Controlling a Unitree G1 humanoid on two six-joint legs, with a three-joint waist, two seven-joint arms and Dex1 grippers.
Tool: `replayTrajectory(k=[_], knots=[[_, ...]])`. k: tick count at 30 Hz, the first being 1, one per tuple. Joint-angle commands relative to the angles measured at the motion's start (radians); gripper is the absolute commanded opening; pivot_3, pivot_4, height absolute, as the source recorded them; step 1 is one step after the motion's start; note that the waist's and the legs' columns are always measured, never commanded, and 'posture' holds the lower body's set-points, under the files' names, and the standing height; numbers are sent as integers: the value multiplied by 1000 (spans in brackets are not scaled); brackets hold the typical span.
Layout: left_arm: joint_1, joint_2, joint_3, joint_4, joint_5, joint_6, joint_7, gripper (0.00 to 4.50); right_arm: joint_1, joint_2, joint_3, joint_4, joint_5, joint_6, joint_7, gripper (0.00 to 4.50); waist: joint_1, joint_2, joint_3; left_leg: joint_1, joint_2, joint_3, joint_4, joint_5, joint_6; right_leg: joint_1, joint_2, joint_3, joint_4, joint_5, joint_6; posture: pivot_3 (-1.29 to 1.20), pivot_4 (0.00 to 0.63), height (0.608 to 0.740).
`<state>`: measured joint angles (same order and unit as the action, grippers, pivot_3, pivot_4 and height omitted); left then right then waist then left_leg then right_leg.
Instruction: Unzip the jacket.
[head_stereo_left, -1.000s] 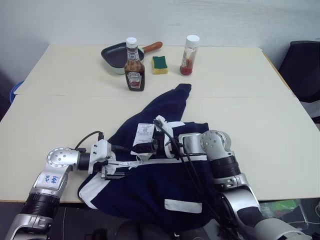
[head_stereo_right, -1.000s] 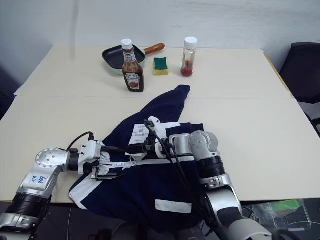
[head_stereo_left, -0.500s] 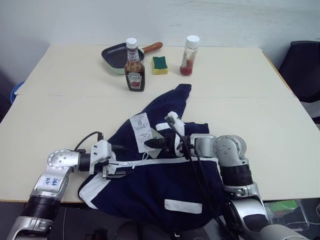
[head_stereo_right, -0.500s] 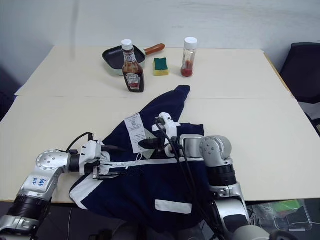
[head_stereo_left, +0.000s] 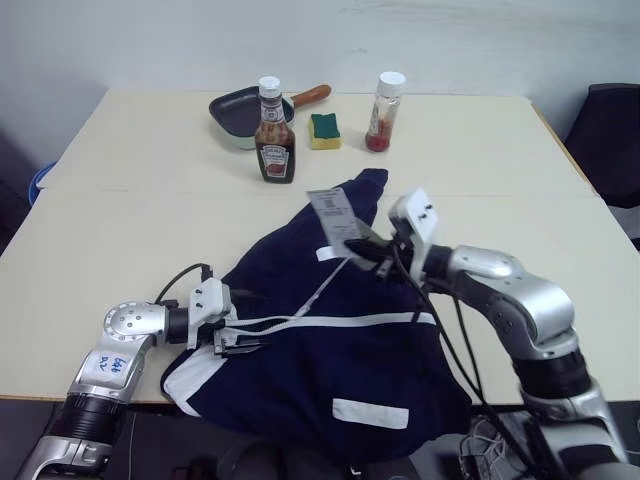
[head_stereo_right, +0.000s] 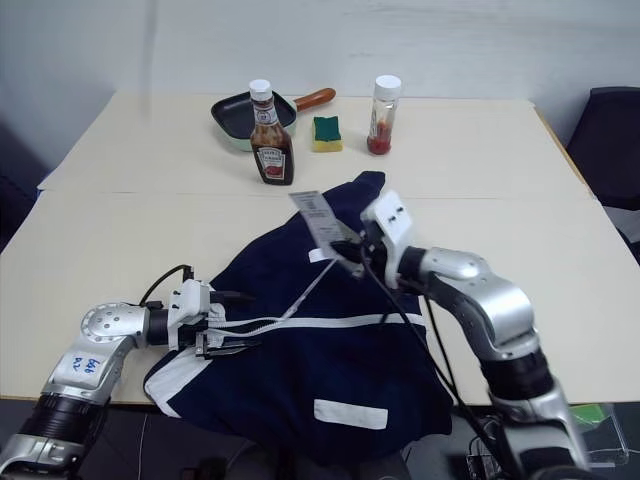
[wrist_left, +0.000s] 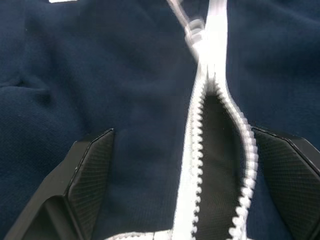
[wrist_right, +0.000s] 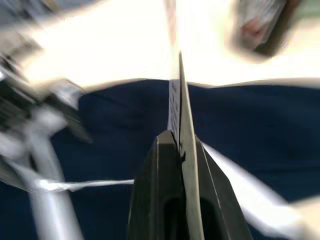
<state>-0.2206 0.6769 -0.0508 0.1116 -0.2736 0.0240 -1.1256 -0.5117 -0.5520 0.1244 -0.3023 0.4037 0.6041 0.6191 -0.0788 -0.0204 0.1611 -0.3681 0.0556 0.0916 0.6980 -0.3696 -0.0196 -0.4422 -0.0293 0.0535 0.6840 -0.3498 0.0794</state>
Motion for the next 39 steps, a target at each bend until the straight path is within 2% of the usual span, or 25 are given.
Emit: replayTrajectory(k=[1,5,8,10,13,16,18,22,26,31,34,37,39], knots=[[38,-11,-64,40,66,31,14,4500,64,-5,-49,-73,-71,-162,-15,13,1,1,-1,1,0,0,0,0,0,0,0,0,0,0,0,0,150,740],[42,-9,-75,45,70,32,14,4500,163,-45,-126,-115,-91,-199,-15,13,6,3,-2,2,0,0,0,0,0,2,0,0,0,0,0,0,150,740],[45,-6,-75,46,67,32,17,4500,262,-81,-254,-137,-90,-204,-42,13,17,3,-2,6,0,0,0,0,1,6,0,0,-1,0,0,0,150,740],[49,0,-75,49,66,28,18,4500,360,-108,-392,-143,-82,-266,-19,13,23,3,-2,16,0,1,-6,-1,1,17,0,0,-6,0,0,0,150,740],[53,9,-78,55,66,22,15,4500,505,-136,-571,-133,-59,-342,34,13,28,3,-2,19,0,1,-10,-1,1,20,2,1,-11,0,0,0,150,740],[52,13,-82,66,71,12,11,4500,627,-147,-678,-101,-47,-429,113,13,25,6,-3,34,1,3,-18,-1,0,33,4,3,-18,0,0,0,150,740],[47,13,-86,75,73,7,9,4500,678,-145,-724,-53,-58,-493,132,13,22,6,-4,37,2,3,-22,-2,2,39,5,3,-23,0,0,0,150,740],[30,9,-101,100,80,-16,1,4500,728,-145,-759,87,-139,-618,104,13,23,6,-4,53,1,6,-33,-3,5,56,5,5,-30,0,0,0,150,740],[23,9,-106,118,78,-34,-2,4500,717,-124,-761,174,-167,-720,58,13,25,11,-6,53,1,7,-33,-1,1,55,4,5,-30,-1,0,0,150,740],[28,8,-93,112,41,-48,-20,4500,715,-100,-718,141,-94,-689,71,13,27,12,-7,53,1,7,-33,0,-1,51,4,6,-29,0,0,0,150,740],[33,-6,-29,47,-67,7,-31,4500,775,-89,-686,53,-1,-599,123,609,26,12,-7,53,2,7,-34,0,-1,50,4,6,-29,0,0,0,150,740],[35,3,24,-14,-131,56,-35,4500,814,-85,-699,12,39,-543,114,1596,22,11,-7,52,3,7,-34,0,-1,49,4,6,-29,-1,0,0,150,740],[37,33,92,-75,-196,117,-36,4500,896,-101,-745,-16,102,-495,172,2284,24,9,-6,51,3,7,-34,0,-1,49,4,6,-29,-1,0,0,150,740]])
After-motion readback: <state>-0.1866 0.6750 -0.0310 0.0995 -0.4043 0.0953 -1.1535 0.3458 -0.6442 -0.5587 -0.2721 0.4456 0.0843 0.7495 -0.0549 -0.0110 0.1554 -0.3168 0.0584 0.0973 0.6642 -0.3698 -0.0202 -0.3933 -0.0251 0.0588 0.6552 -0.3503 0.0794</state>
